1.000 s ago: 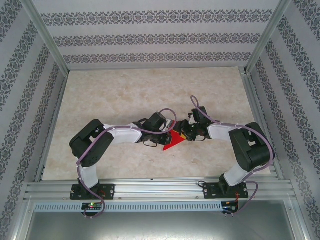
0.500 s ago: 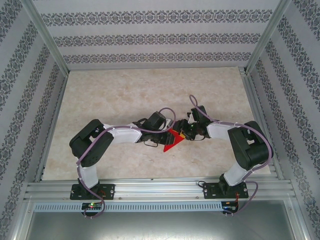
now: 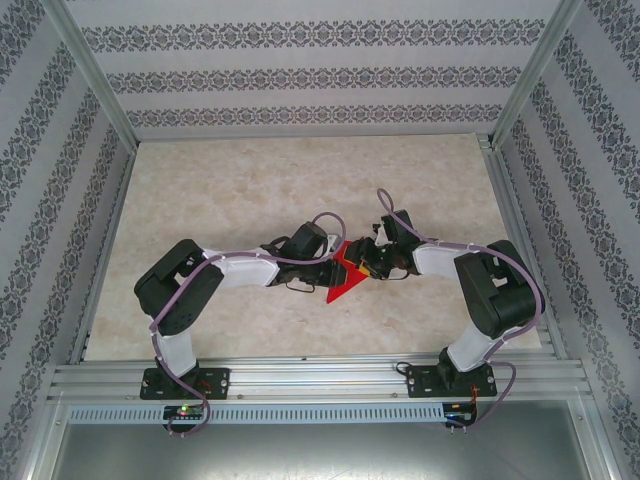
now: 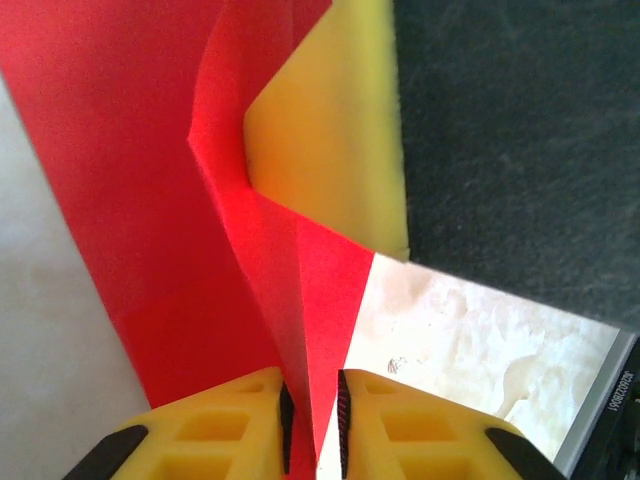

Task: Fold a paper plane with a square sheet of paper (pick it up from the middle)
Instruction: Fourth fold the wing at the center of the table.

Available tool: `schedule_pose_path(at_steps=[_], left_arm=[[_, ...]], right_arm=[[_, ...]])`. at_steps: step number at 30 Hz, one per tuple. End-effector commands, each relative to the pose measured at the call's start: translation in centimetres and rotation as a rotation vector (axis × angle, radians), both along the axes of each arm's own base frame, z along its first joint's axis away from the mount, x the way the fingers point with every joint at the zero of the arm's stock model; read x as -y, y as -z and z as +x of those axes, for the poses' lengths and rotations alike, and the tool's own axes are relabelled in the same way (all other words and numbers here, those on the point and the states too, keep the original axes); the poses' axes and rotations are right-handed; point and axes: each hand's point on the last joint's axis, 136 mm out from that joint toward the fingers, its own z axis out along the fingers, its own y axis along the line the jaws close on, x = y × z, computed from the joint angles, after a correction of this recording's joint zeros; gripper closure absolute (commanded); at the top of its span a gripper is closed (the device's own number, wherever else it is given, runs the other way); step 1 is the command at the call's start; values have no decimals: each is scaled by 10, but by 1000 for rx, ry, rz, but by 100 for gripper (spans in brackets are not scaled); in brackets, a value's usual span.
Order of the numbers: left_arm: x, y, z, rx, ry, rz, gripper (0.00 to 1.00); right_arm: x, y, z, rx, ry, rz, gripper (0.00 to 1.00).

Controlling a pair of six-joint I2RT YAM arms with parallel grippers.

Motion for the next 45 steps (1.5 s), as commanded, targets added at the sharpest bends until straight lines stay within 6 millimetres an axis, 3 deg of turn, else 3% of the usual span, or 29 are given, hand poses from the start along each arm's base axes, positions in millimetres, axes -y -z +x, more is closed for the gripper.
schedule_pose_path(at_steps=[1, 6, 12, 26, 32, 37, 45], left_arm=[[4, 0, 10, 9, -11, -32, 83], [3, 7, 11, 12, -18, -23, 90], [1, 10, 11, 7, -26, -23, 92], [1, 10, 10, -70, -38, -91, 91], [4, 7, 12, -67, -39, -107, 78], [-9, -5, 13, -47, -72, -99, 63], [-33, -32, 11, 5, -129, -102, 61]], right_arm=[[5, 13, -4, -25, -11, -29, 48], [0, 0, 1, 33, -40, 15, 48], [1, -17, 3, 110, -70, 40, 48], [11, 9, 5, 53, -71, -72, 50], [15, 19, 0, 13, -64, -144, 50], [22, 25, -3, -26, -45, -202, 49], [26, 29, -7, -55, -26, -235, 49]])
